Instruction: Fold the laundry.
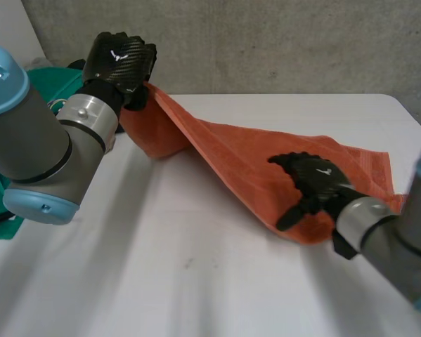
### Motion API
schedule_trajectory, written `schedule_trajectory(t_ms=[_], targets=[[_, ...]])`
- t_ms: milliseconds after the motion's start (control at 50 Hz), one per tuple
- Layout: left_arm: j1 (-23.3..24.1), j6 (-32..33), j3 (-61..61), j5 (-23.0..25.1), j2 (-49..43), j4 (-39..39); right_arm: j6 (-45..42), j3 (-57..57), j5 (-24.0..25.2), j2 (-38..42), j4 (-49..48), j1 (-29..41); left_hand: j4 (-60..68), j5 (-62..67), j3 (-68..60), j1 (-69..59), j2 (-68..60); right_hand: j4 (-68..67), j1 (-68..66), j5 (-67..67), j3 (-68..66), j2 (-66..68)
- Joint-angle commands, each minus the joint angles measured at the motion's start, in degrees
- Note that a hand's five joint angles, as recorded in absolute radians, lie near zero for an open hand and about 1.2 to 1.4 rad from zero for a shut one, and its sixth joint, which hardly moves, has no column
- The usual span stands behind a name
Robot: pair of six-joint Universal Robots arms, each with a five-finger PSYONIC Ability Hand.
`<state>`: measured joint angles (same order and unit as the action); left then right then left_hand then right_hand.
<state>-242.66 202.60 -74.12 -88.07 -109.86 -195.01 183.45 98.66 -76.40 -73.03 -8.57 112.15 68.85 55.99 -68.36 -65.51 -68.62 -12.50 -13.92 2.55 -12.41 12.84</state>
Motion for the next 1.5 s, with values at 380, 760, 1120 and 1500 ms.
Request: schedule_trajectory(t_ms=[380, 760, 1120, 1500], targets=[[2.37, -2.04, 1.96, -1.76, 3.51, 0.77, 13.53, -18.78, -33.27, 21.00, -2.86, 17.41, 11.15, 14.01, -11.64, -14.49, -11.38, -0.91, 0.51, 0.86, -1.00, 0.57], [-2.20, -3.62, -1.02, -2.29, 6.77, 1.74, -17.15, -3.04, -20.46, 4.12, -3.91, -13.26, 11.15, 14.01, -11.64, -14.49, -11.38, -16.42, -15.00, 16.37, -16.50, 16.08], [-3.35, -3.53, -6.30, -2.11, 8.17, 3.05, -25.48, -7.86, -9.57, 2.98, 10.38, -19.94, 11.15, 14.01, -11.64, -14.49, -11.38, -67.50, -66.08, 67.45, -67.59, 67.16], [-5.81, 4.90, -12.72, 3.25, 23.65, 26.88, -55.04, -20.18, -8.51, -19.44, 38.98, -26.28, 11.15, 14.01, -11.64, -14.49, -11.38, -67.50, -66.08, 67.45, -67.59, 67.16]])
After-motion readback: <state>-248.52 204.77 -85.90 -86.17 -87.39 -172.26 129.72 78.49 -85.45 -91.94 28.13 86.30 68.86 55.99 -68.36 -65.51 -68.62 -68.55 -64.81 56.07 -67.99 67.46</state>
